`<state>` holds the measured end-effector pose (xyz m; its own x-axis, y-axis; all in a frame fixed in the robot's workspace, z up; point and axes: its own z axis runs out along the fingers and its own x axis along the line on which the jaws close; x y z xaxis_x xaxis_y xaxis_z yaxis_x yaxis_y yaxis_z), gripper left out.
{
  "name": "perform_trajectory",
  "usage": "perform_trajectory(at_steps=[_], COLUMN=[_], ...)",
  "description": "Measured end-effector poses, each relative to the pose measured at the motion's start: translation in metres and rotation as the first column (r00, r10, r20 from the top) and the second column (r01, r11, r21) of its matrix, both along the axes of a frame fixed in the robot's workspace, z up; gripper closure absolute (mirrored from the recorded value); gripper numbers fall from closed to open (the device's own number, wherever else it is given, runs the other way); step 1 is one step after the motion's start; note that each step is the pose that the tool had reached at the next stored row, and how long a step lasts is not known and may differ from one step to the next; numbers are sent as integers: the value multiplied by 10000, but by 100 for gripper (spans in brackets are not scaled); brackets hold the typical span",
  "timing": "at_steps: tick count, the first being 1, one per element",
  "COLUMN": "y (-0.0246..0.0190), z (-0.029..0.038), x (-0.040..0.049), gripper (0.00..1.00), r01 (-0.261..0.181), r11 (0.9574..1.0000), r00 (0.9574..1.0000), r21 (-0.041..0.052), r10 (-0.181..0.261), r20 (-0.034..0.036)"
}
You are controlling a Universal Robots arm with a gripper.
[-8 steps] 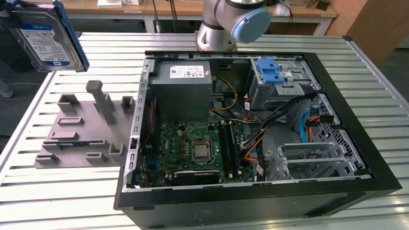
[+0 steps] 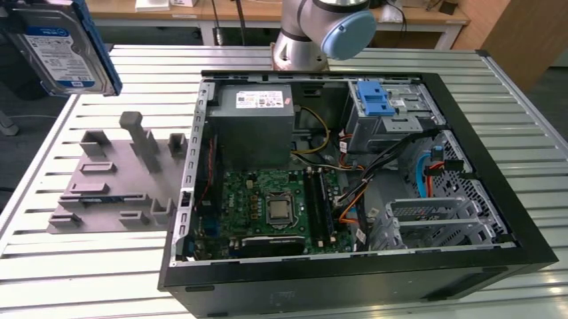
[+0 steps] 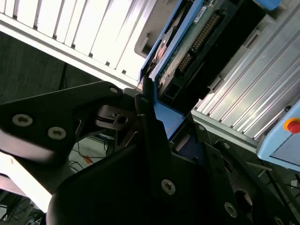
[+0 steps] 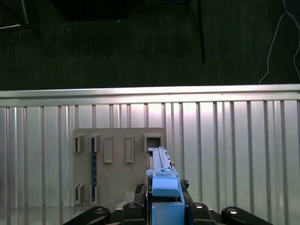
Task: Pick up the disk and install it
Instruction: 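Pick up the disk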
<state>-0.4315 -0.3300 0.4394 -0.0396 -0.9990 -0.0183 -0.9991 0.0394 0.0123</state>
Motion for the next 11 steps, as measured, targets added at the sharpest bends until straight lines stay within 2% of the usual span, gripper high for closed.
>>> perform_trajectory(at_steps=[11], y=[0], z=[39], x=[0], gripper=[63], r01=[0], r11=[10000], r00=[10000], r21=[0], r10=[0], r20=[1])
